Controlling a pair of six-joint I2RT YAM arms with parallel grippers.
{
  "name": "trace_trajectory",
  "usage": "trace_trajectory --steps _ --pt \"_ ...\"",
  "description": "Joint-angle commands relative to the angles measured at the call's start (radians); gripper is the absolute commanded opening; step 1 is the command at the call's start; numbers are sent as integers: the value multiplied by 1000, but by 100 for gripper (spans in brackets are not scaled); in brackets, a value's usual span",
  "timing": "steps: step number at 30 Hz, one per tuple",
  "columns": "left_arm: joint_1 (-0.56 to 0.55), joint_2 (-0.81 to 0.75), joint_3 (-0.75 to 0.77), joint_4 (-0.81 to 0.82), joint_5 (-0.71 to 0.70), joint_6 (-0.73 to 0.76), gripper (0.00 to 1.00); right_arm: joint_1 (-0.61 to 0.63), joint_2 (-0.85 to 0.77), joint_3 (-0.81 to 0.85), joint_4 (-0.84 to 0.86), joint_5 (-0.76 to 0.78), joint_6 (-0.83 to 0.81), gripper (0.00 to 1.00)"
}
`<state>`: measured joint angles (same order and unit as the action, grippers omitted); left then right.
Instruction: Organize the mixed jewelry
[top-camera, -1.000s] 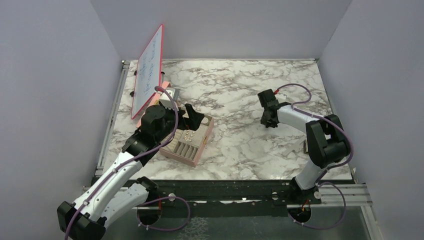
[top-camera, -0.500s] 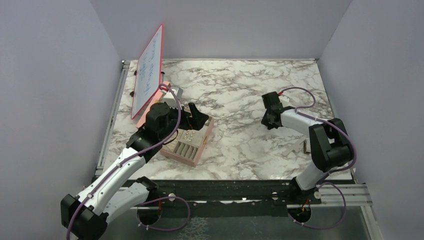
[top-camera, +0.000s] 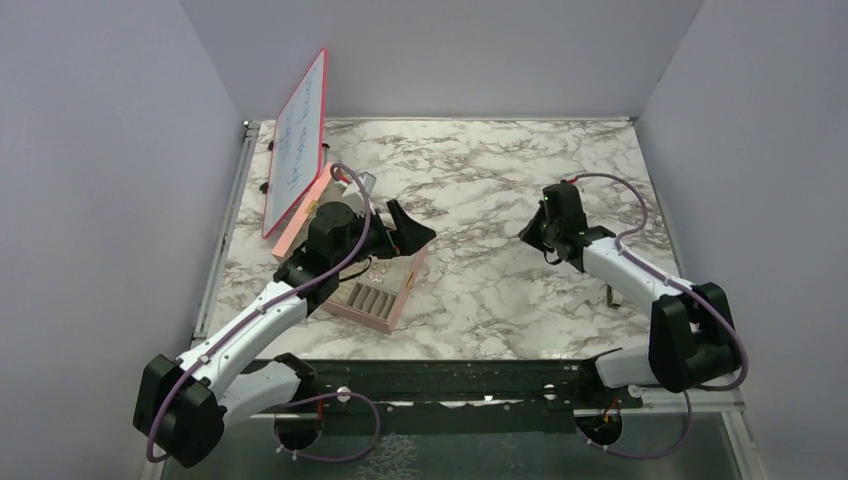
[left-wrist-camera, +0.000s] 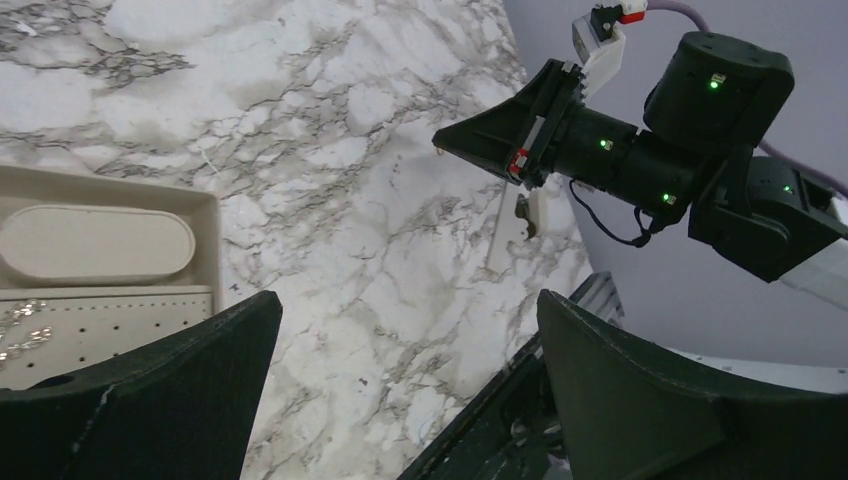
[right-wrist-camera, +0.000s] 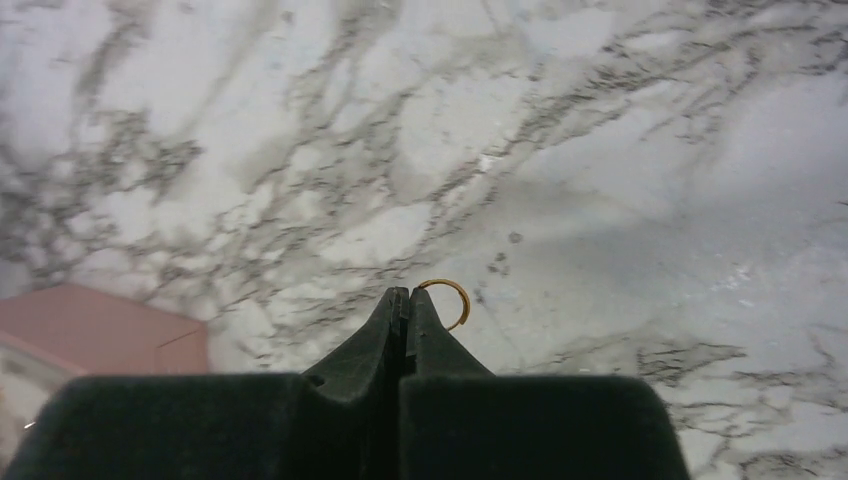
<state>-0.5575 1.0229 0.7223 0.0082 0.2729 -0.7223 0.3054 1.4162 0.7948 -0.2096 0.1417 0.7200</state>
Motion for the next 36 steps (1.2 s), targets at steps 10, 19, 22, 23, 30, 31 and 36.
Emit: trace_trajectory --steps 10,19,22,23,30,31,36 --pt "5 72 -95 524 3 -454 95 -26 -150 30 468 -598 172 1" --pt "4 153 -58 770 -14 -641 97 -24 -56 20 1150 -934 576 1" --pt "4 217 -72 968 17 -754 94 -17 20 26 1440 -987 759 1" --pt "4 241 -72 1031 28 -790 92 -11 46 31 1521 -994 816 1" --pt "3 339 -52 1270 74 -896 64 69 106 82 1728 -996 955 1" --pt "2 340 -56 1291 74 -899 59 76 101 85 1727 -992 954 1" --pt "-2 336 -56 1343 89 -907 52 105 96 107 1704 -990 939 1"
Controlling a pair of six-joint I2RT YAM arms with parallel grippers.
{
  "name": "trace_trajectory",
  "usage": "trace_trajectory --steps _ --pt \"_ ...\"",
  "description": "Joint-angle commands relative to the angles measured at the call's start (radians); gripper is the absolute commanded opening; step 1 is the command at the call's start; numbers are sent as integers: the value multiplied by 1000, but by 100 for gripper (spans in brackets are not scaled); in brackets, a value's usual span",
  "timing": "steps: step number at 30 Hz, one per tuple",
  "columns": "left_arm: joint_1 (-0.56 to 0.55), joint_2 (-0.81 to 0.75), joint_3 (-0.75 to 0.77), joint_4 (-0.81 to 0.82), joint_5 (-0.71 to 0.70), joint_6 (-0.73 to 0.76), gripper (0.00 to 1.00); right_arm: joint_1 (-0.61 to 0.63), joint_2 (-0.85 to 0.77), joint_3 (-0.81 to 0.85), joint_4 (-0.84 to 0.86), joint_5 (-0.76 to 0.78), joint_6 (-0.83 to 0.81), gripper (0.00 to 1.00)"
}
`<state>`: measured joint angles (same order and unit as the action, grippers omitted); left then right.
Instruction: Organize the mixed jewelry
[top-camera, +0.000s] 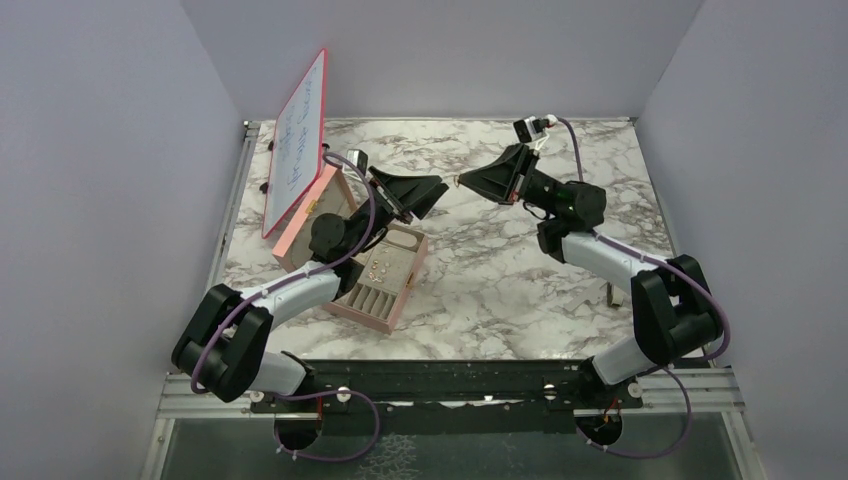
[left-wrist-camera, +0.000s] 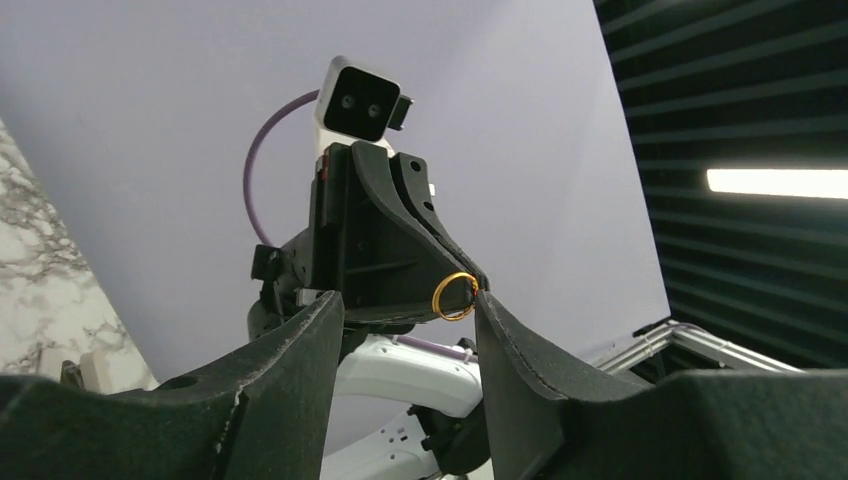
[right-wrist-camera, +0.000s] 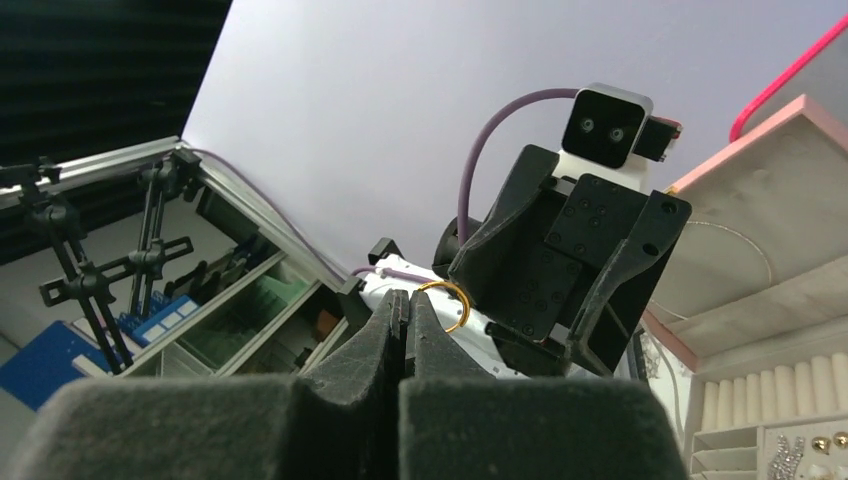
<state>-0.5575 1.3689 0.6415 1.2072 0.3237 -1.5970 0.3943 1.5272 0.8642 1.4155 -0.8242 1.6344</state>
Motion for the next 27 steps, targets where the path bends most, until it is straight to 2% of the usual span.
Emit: trace_trajectory --steps 1,5,10,16,23,27 --pt "-4 -11 28 149 42 -28 52 23 -10 43 80 -24 25 1" --pt "-8 -15 42 158 64 -19 52 43 4 56 88 -18 30 1" --pt "-20 -26 40 163 64 -4 39 53 23 70 84 -16 40 1" --pt "-26 -25 50 160 72 7 36 65 34 78 69 -24 41 1" --pt "-27 -40 47 160 67 23 21 67 34 72 65 -28 41 1" --pt "-27 -51 43 151 61 42 18 67 38 73 68 -36 54 1"
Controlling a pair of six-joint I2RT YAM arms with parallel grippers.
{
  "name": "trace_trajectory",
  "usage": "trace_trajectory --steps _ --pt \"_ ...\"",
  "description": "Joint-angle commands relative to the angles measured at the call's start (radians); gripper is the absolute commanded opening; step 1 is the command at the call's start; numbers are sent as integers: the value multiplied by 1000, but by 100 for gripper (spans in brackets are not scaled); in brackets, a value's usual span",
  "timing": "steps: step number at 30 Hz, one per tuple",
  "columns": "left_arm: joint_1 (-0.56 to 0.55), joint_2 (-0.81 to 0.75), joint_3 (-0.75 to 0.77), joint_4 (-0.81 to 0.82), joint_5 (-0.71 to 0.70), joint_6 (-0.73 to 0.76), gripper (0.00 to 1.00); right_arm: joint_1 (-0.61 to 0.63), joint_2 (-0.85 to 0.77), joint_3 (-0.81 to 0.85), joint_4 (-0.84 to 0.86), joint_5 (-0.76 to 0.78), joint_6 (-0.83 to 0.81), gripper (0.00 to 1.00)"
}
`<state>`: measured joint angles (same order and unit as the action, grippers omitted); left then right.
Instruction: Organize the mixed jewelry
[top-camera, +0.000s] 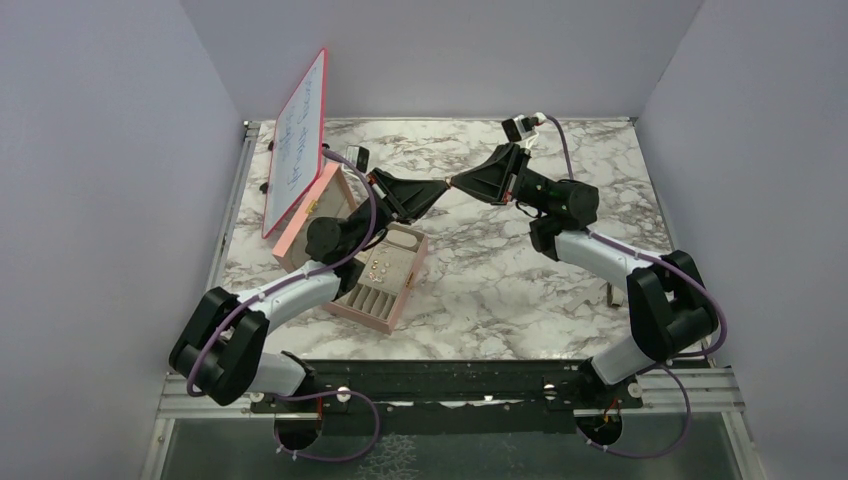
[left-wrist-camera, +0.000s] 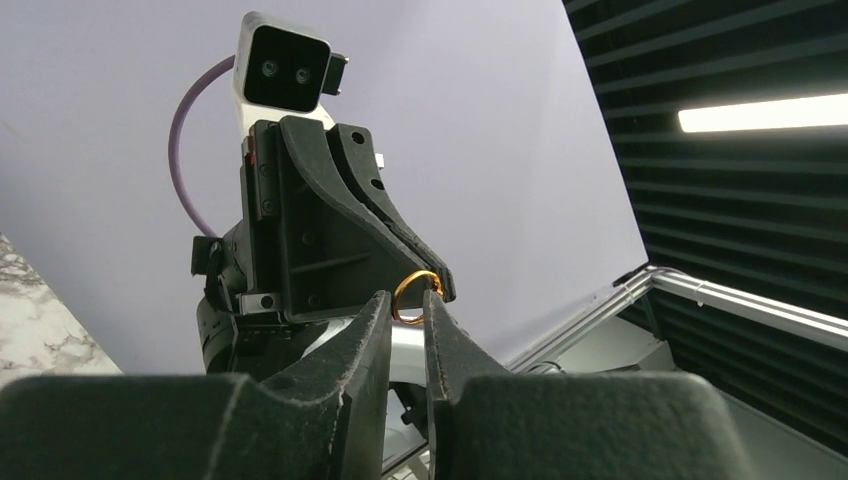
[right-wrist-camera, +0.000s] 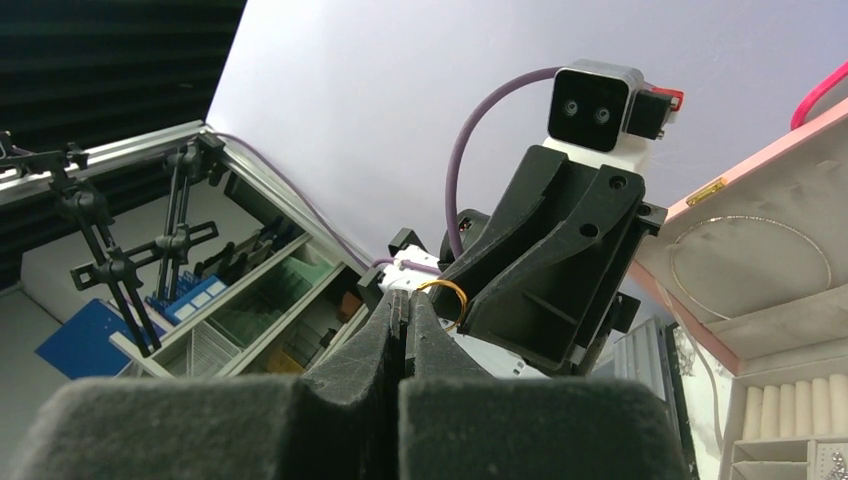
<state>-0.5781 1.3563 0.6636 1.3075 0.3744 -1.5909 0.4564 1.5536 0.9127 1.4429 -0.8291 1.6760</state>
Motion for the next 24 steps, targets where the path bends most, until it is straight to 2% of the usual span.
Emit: trace_trajectory --steps 1,7,10,13,14,16,19,24 --pt "-7 -41 21 50 10 38 17 5 10 22 41 -32 13 1" --pt "-6 -41 28 48 19 47 11 5 3 10 34 -30 10 1" --pt "-7 -47 20 45 12 59 0 5 3 9 34 -28 10 1" --pt "-6 -67 -8 43 -20 89 0 5 -7 -3 32 -22 -12 1" --pt "-5 -77 -22 34 -35 103 0 5 -18 -10 19 -21 -25 5" --pt "-6 -105 -46 -10 -61 135 0 5 -53 -32 -40 -15 -80 19" --pt "-5 -143 -70 -101 -89 198 0 5 -124 -55 -208 3 -200 37" --pt "-5 -213 -95 -224 -141 296 0 5 -219 -103 -363 71 -324 48"
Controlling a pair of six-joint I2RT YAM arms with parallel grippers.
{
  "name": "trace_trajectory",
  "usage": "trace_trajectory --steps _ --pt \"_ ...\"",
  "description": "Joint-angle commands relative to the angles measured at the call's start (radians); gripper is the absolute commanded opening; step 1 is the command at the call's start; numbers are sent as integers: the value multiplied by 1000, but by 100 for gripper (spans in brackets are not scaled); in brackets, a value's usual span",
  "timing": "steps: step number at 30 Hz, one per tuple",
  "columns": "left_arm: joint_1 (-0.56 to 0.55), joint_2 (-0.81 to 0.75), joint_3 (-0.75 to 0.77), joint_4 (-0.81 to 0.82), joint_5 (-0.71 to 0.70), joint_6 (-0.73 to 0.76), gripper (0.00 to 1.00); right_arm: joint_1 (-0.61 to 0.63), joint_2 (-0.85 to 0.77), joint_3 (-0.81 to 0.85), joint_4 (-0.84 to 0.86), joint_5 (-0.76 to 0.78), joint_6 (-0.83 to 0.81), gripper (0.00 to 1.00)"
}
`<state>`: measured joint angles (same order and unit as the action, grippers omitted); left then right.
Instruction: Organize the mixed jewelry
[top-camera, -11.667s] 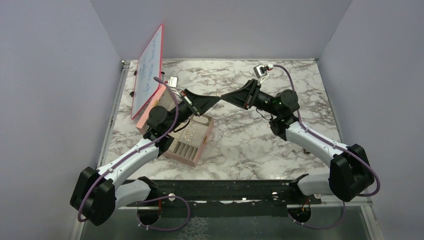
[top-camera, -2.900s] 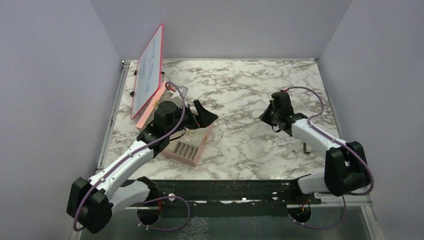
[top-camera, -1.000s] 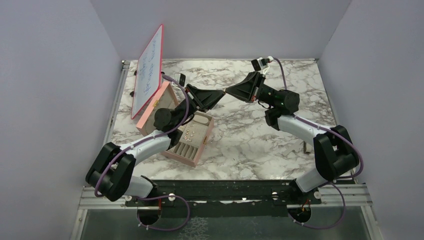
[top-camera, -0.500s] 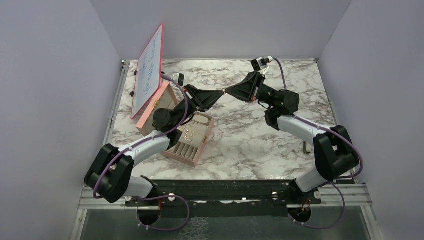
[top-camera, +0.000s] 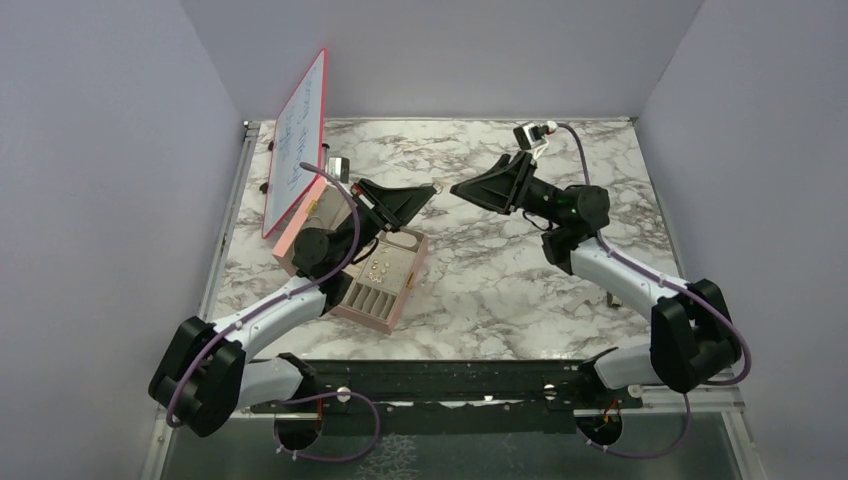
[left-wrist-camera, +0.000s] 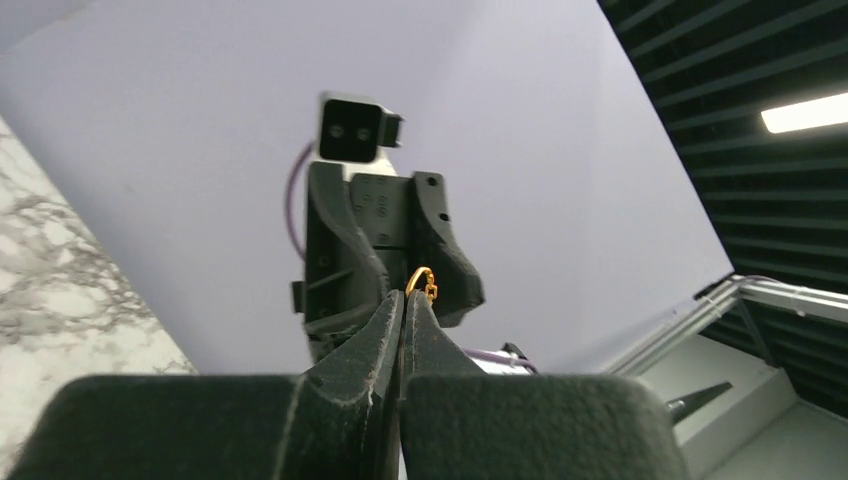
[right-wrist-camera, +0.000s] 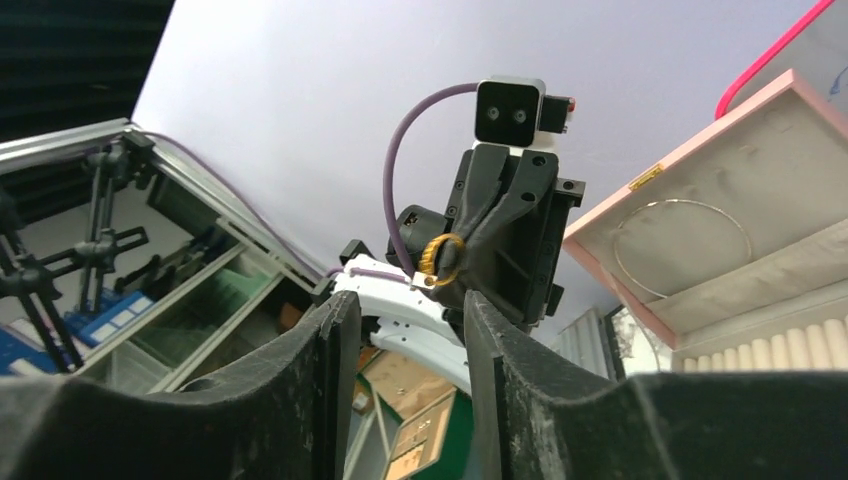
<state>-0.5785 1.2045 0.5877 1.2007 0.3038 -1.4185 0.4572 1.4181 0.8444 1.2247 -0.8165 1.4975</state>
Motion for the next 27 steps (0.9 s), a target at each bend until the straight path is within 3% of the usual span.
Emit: trace_trajectory --steps 1,6,9,14,27 --pt "-5 -73 -19 -147 -87 141 0 5 -96 -36 -176 65 -168 48" --pt "-6 -106 -15 -223 -129 204 0 36 -148 -8 -381 145 -317 49" --pt "-5 -108 -15 -234 -134 216 0 88 -202 -6 -490 287 -427 49" --pt "-6 -102 -15 -238 -134 211 0 174 -249 8 -544 451 -549 48" --pt "-6 -98 -7 -237 -129 194 0 235 -238 30 -617 608 -621 45"
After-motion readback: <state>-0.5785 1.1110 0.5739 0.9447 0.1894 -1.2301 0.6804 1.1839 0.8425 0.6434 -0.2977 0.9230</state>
